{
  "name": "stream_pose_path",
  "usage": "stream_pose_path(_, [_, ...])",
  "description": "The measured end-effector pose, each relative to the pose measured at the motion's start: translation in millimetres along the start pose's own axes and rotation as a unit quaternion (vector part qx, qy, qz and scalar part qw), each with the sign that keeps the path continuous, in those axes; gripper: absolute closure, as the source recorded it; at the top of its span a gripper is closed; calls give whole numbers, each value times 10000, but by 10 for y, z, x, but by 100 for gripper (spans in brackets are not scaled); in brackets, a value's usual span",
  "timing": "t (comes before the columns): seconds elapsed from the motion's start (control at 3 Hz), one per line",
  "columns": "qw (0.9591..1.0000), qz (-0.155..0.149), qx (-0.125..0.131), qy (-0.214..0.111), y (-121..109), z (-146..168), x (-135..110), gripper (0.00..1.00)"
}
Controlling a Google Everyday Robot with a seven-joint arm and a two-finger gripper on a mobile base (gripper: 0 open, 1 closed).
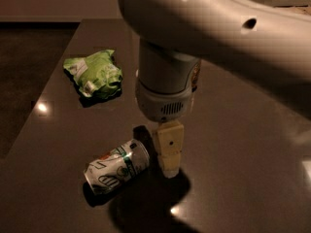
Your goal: Place 7up can upright
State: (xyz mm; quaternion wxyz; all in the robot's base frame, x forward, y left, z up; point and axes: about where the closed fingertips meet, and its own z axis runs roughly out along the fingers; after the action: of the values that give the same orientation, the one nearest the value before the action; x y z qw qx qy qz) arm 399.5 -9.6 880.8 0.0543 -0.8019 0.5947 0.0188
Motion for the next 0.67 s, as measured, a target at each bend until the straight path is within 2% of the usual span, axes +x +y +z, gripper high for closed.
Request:
stream_pose_path(0.33, [9993, -334, -164, -65, 145, 218, -284, 0])
stream_pose_path(0.67, [9980, -586, -220, -70, 183, 372, -519, 0])
